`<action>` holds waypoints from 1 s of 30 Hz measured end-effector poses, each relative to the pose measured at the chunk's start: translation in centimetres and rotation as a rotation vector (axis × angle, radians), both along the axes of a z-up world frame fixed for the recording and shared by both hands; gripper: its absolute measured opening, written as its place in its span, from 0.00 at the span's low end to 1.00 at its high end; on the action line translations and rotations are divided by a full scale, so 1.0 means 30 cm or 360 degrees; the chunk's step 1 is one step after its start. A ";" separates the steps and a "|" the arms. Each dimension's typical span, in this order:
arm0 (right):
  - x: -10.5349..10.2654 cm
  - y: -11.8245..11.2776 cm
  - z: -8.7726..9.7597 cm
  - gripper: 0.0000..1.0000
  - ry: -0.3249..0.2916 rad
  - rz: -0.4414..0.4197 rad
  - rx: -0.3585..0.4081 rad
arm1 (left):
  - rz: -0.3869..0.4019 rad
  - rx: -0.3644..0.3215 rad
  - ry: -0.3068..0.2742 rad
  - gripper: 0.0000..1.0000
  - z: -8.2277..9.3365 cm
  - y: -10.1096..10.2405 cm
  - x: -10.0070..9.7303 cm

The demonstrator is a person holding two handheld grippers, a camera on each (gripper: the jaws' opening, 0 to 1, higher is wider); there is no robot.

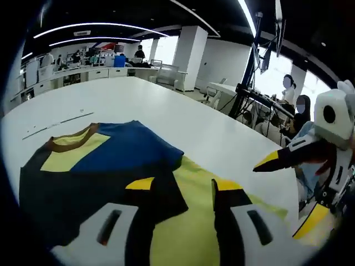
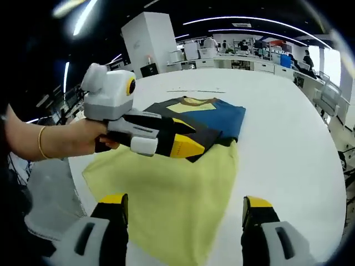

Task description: Fold the garment on the visible template until the final outline fits inside the template.

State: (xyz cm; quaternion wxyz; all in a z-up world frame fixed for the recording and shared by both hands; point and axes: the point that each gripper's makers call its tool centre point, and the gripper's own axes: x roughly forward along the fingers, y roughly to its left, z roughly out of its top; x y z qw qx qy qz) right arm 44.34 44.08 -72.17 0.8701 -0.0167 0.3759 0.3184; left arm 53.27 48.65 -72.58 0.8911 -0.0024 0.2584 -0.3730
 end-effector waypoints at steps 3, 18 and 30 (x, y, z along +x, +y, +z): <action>0.032 0.011 0.014 0.76 -0.0023 -0.0028 0.0040 | 0.0029 0.0071 -0.0058 0.52 0.012 0.048 0.012; 0.185 0.084 0.034 0.57 -0.0130 0.0004 0.0025 | 0.0405 0.0136 -0.0194 0.87 0.091 0.417 0.061; 0.305 0.108 0.039 0.51 -0.0167 0.0019 -0.0002 | 0.0597 0.0261 -0.0239 0.93 0.084 0.696 0.053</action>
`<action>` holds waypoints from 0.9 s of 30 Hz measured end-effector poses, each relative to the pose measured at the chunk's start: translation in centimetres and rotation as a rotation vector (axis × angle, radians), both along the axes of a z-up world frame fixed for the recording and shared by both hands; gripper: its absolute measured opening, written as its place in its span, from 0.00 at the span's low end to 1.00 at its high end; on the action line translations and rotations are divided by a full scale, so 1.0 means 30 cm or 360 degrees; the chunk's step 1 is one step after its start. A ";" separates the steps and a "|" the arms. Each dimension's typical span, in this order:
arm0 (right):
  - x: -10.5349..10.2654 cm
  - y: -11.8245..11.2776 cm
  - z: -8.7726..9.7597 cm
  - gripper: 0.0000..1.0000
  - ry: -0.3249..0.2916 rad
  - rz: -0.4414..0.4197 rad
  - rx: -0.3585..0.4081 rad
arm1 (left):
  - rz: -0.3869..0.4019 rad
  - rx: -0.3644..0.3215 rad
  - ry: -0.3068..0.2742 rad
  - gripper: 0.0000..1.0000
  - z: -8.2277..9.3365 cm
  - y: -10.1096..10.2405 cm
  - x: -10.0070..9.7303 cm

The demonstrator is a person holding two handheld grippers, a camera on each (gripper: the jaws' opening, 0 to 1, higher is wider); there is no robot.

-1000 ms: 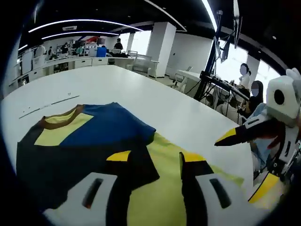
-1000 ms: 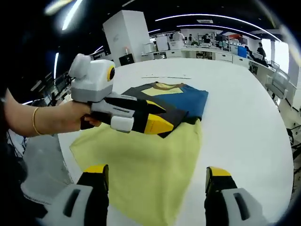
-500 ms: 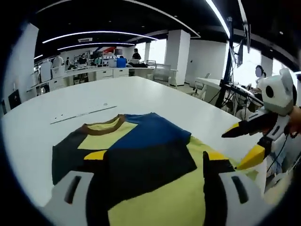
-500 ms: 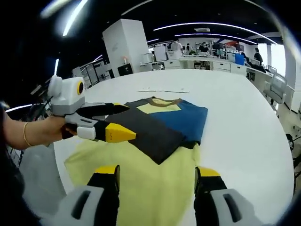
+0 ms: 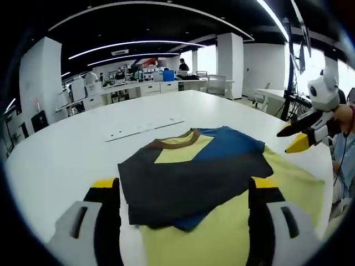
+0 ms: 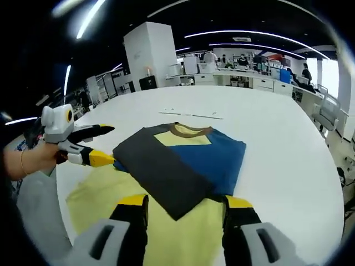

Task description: Fold the garment on the visible template until the final outline fits inside the template.

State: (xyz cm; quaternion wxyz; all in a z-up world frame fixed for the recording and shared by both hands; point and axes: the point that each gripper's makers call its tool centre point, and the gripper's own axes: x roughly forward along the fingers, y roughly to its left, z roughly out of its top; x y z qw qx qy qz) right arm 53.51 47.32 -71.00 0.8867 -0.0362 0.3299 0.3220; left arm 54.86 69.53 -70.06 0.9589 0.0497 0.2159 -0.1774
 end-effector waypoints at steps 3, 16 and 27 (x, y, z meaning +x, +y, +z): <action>0.020 0.004 -0.012 0.50 0.0005 0.0011 -0.0014 | 0.0028 0.0000 0.0010 0.90 -0.009 0.039 -0.006; 0.098 0.019 -0.102 0.38 0.0059 0.0045 -0.0111 | 0.0095 0.0099 0.0119 0.48 -0.120 0.211 -0.036; 0.120 0.011 -0.163 0.31 0.0125 -0.0007 -0.0138 | 0.0110 0.0183 0.0183 0.31 -0.196 0.284 -0.035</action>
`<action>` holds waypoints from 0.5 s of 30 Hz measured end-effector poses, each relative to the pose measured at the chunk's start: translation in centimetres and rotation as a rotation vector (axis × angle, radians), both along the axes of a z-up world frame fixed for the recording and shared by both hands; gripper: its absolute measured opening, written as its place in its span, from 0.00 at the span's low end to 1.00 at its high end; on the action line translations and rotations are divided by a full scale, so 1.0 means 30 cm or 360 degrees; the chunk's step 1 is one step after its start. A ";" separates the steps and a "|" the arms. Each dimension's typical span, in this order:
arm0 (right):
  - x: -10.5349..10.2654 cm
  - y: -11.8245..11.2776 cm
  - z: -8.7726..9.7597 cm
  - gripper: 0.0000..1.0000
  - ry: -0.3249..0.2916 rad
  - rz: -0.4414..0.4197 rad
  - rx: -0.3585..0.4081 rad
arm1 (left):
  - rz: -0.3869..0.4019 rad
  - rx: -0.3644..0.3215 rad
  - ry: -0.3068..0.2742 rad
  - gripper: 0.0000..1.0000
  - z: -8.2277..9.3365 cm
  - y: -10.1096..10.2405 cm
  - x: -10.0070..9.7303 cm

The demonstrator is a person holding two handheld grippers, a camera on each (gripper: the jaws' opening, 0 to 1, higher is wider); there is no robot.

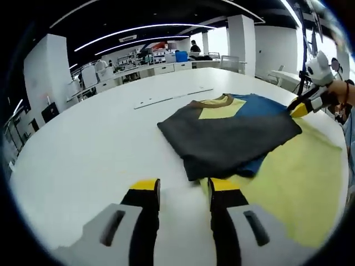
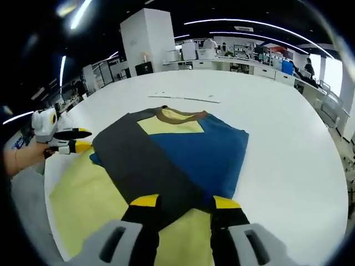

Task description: Fold the garment on the visible template until the final outline fits inside the template.

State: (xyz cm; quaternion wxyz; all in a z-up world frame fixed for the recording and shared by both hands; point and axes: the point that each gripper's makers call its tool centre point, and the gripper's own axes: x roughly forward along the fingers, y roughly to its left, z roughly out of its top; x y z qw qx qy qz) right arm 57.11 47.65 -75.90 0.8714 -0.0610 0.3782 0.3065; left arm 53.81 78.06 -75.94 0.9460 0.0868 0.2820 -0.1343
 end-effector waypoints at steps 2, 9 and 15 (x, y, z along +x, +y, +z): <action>0.007 -0.003 -0.006 0.29 -0.0007 -0.0009 -0.0022 | -0.0007 -0.0004 0.0000 0.30 -0.004 -0.001 0.007; 0.025 -0.006 -0.031 0.20 -0.0022 -0.0019 -0.0093 | -0.0179 0.0052 -0.0018 0.10 -0.008 -0.064 0.021; 0.042 -0.010 -0.026 0.09 -0.0043 -0.0061 -0.0094 | -0.0216 0.0133 -0.0022 0.03 -0.008 -0.071 0.018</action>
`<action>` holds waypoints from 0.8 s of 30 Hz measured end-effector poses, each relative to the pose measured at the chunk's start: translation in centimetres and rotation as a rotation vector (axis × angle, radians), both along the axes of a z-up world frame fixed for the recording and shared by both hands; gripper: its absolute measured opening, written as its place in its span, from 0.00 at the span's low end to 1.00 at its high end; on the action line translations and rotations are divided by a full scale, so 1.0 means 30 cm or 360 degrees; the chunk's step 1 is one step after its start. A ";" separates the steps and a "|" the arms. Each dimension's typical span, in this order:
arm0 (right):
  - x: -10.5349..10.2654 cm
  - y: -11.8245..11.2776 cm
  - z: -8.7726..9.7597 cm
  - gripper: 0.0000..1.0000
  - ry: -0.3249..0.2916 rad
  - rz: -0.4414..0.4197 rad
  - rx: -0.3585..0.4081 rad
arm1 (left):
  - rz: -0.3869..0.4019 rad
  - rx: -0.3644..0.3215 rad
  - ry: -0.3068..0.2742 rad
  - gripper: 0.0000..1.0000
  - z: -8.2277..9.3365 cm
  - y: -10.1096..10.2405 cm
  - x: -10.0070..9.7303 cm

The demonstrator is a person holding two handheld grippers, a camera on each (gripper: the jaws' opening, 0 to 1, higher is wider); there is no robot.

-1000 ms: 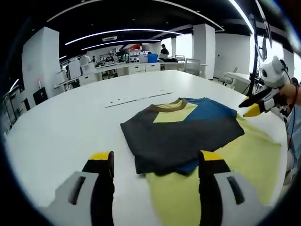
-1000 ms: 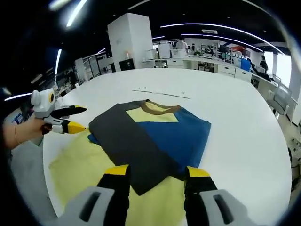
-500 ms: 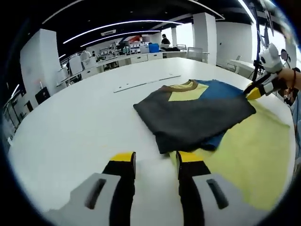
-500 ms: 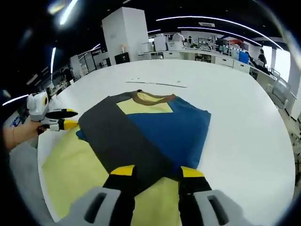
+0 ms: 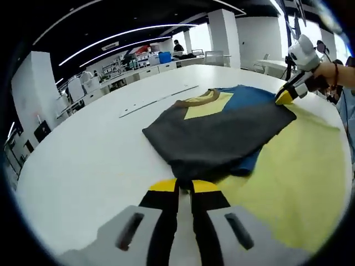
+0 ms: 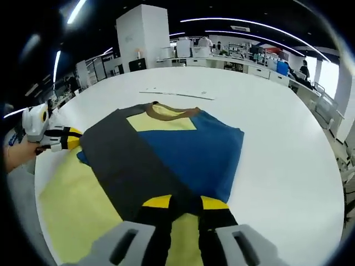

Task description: Fold the garment on the visible template until the final outline fits inside the template.

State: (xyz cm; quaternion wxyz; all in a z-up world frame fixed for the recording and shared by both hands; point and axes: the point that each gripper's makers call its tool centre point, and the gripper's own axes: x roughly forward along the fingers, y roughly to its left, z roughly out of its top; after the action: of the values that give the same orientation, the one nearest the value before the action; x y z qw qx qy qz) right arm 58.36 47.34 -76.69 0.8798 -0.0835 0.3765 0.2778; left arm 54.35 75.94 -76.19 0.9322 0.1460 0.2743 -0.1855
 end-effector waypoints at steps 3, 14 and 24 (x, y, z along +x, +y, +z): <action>0.006 0.002 0.010 0.00 -0.0028 0.0004 -0.0001 | -0.0010 0.0078 0.0002 0.00 0.000 0.008 -0.005; 0.030 -0.004 0.101 0.00 -0.0074 -0.0041 0.0083 | -0.0024 0.0124 0.0000 0.00 -0.003 -0.002 -0.015; 0.069 -0.030 0.105 0.00 -0.0045 -0.0093 0.0070 | -0.0027 0.0141 0.0019 0.00 -0.013 -0.014 -0.020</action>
State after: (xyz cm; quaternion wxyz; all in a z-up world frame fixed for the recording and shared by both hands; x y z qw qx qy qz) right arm 60.44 46.44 -73.56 0.8944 -0.0571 0.3601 0.2591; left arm 53.73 75.51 -76.59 0.9216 0.1883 0.2865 -0.1818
